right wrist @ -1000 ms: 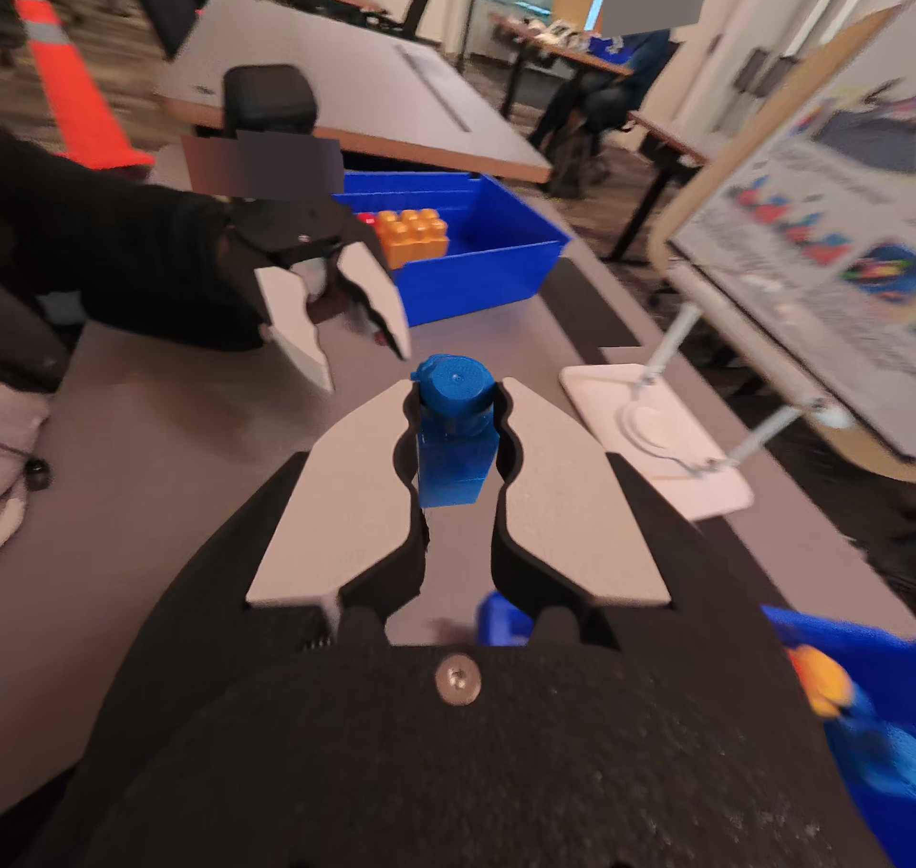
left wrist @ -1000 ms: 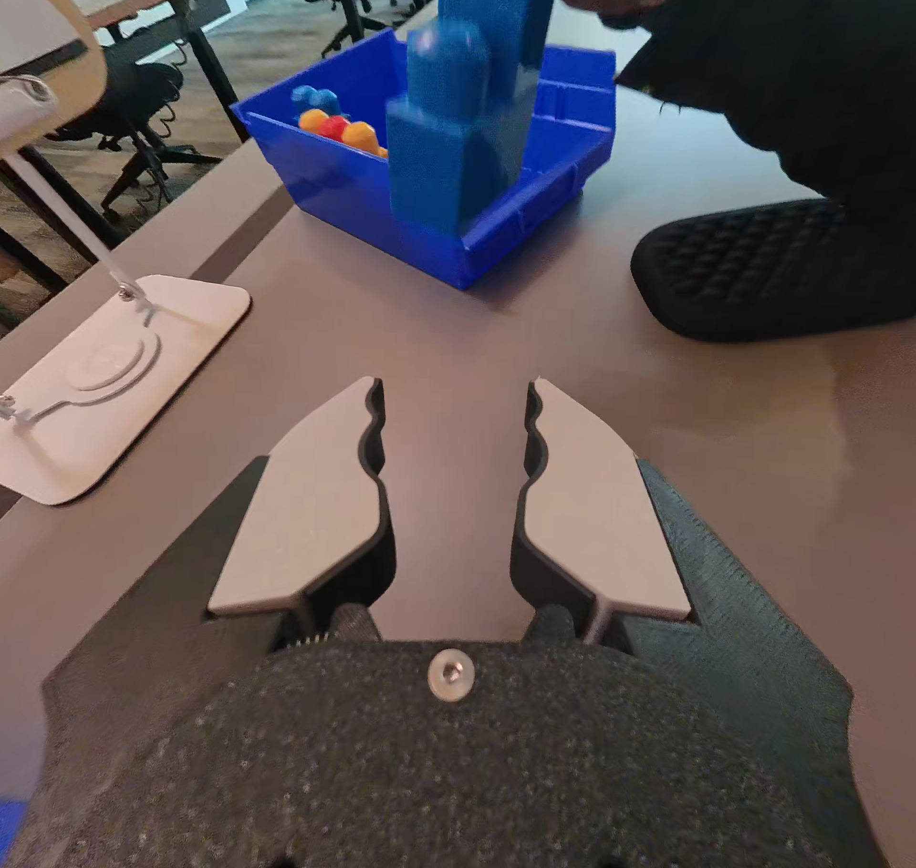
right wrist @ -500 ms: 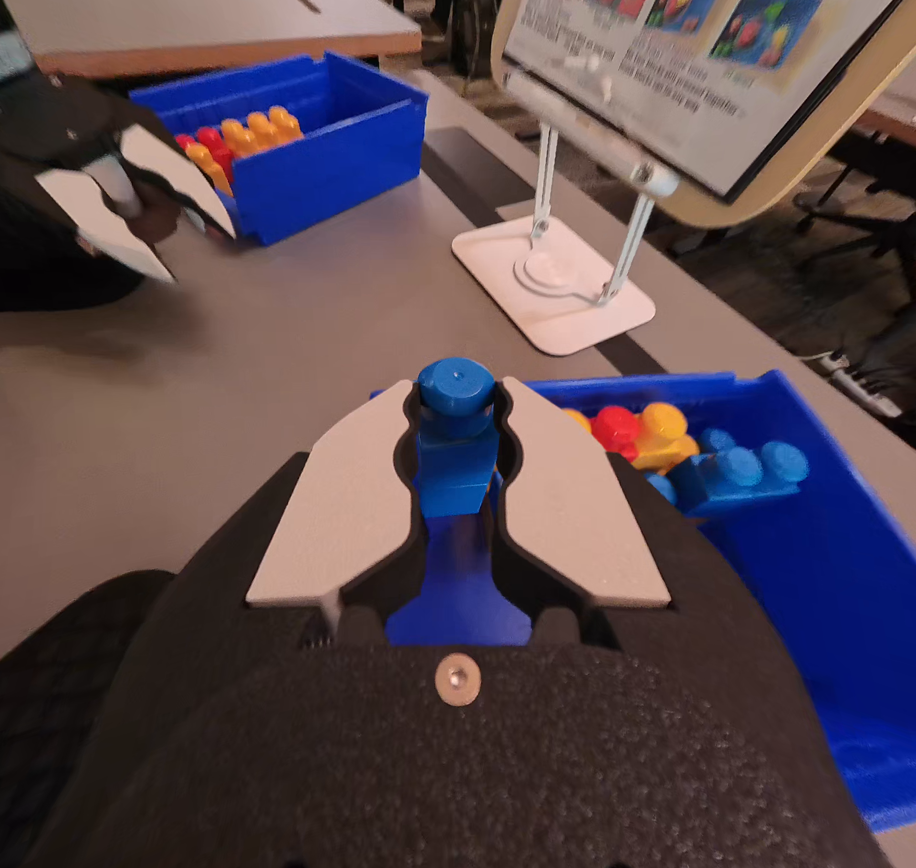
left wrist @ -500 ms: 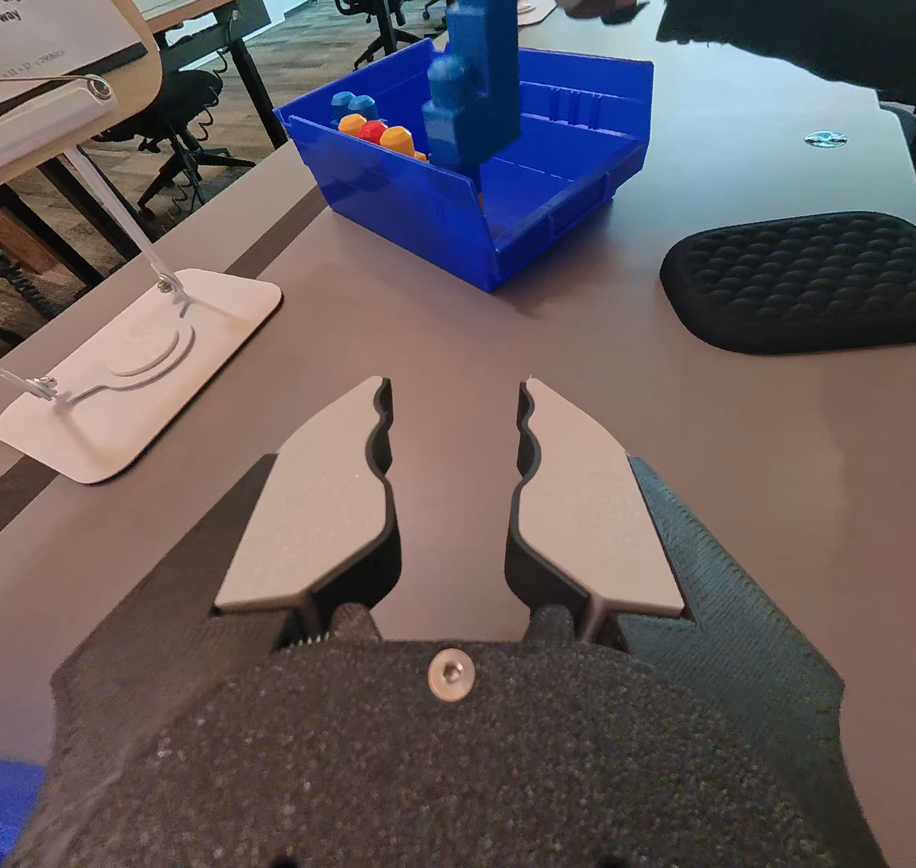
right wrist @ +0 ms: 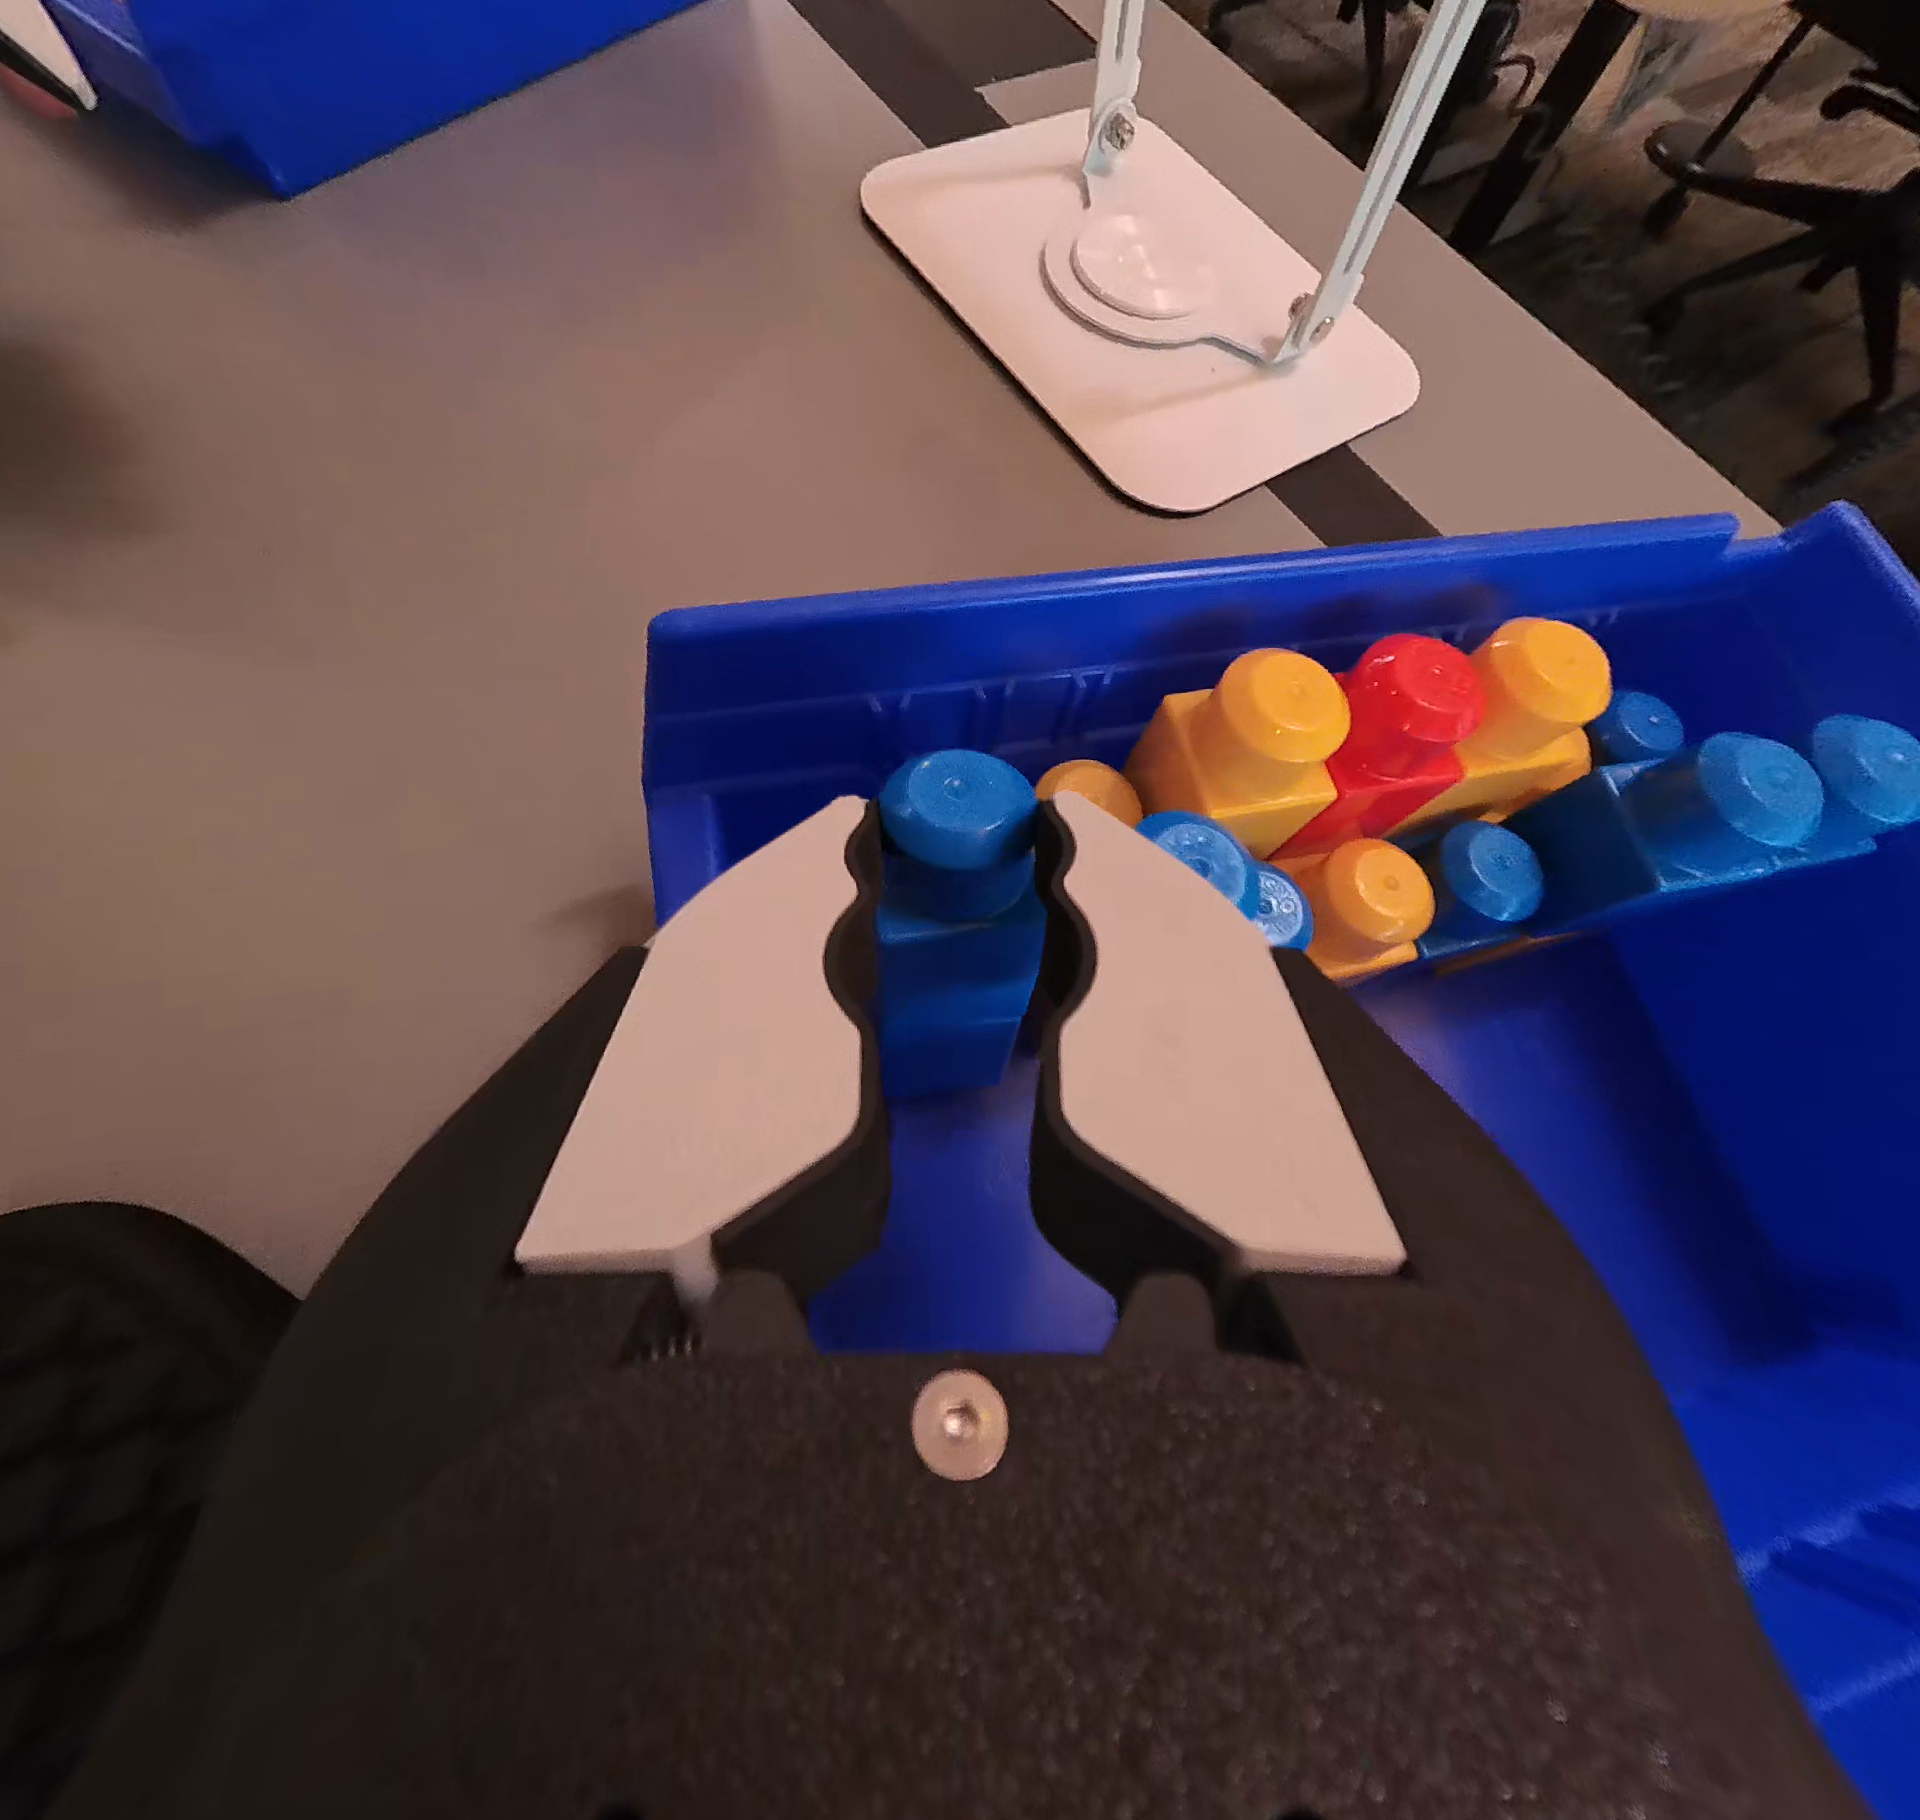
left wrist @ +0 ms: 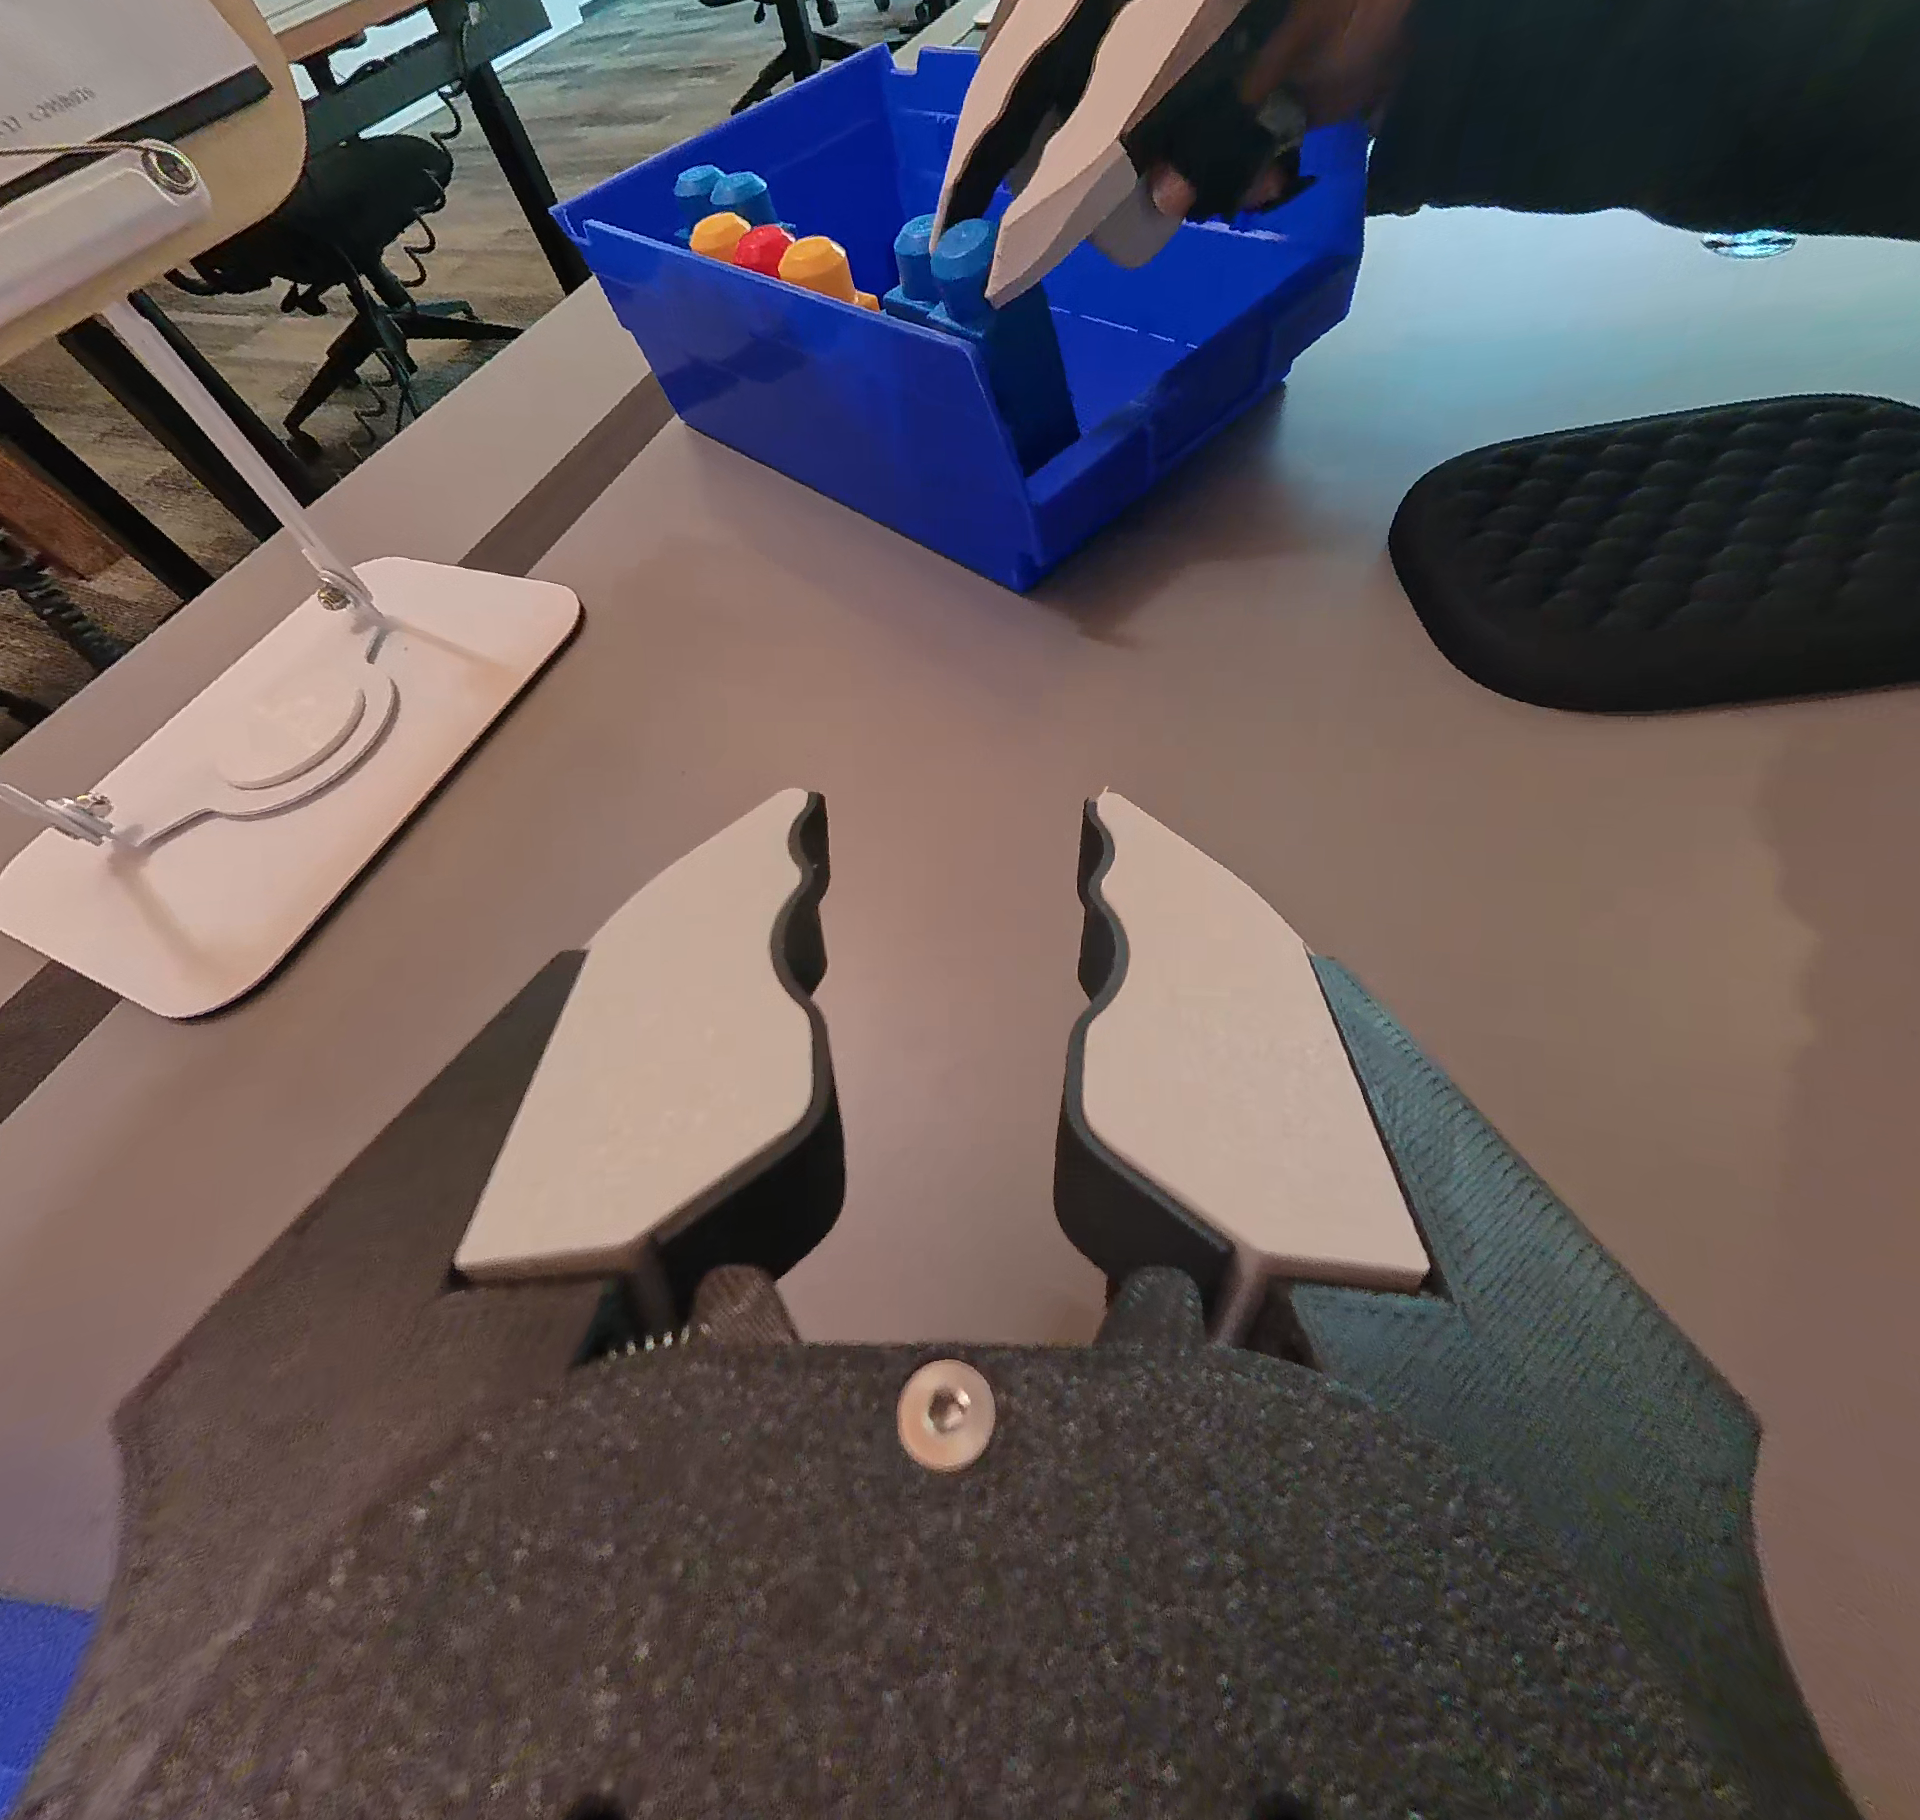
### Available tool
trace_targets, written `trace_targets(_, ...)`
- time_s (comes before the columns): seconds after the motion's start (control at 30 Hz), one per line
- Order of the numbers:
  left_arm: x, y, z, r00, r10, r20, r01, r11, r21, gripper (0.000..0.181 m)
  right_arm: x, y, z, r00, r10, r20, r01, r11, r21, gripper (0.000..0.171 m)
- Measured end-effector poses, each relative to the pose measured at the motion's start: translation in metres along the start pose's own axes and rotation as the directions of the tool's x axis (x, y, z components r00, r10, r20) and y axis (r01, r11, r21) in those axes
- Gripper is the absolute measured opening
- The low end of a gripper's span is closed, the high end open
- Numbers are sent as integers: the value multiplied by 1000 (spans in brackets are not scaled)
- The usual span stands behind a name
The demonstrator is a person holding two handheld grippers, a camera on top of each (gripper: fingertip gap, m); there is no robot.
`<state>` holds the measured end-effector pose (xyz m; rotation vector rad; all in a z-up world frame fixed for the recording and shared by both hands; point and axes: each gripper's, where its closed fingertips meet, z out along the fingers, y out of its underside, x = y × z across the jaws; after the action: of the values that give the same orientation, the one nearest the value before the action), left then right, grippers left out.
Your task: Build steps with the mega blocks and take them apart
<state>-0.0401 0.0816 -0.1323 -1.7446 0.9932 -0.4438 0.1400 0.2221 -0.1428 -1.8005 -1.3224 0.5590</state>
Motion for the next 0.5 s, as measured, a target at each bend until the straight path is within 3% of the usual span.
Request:
trace_targets(0.27,1,4,3,1000,10,2,-10,1000,-17,47,8,17,-4,996,-78,-41,67,973,-222,30)
trace_targets(0.5,0,5,3,1000,15,6,-15,1000,-24,47,9,17,-5,985,-158,-75,133,955,-264,30)
